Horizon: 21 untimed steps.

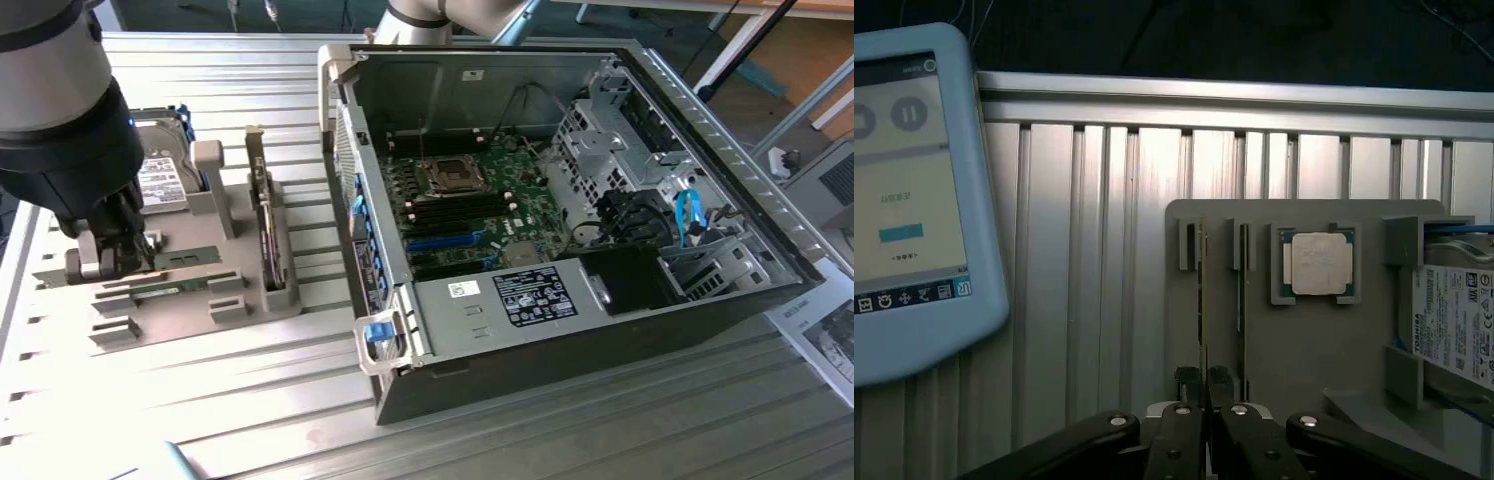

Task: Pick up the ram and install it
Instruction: 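Pick up the ram and move it above insertion slot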

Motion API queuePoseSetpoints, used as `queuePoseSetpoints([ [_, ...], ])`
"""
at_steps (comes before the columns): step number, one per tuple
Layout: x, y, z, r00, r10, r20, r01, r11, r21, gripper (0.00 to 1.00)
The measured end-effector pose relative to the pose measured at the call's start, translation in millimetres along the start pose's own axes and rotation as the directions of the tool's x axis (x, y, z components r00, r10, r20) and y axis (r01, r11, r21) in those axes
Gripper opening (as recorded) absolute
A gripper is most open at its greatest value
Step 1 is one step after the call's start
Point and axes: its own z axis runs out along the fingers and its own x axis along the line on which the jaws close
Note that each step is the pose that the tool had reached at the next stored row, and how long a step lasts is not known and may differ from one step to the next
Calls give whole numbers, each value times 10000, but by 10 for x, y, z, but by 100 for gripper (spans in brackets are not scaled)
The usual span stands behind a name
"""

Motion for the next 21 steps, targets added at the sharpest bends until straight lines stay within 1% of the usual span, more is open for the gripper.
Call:
queuePoseSetpoints([
  [2,-1,2,-56,10000,0,0,0,10000,0,13],
  [7,-4,9,-232,10000,0,0,0,10000,0,13],
  [9,-6,13,-330,10000,0,0,0,10000,-1,13],
  [13,-8,17,-444,10000,0,0,0,10000,0,13],
  [16,-11,24,-607,10000,0,0,0,10000,0,13],
  [18,-13,29,-741,10000,0,-1,0,10000,0,13],
  [19,-14,30,-776,10000,0,0,0,10000,1,13],
  [21,-13,30,-777,10000,0,1,0,10000,2,13],
])
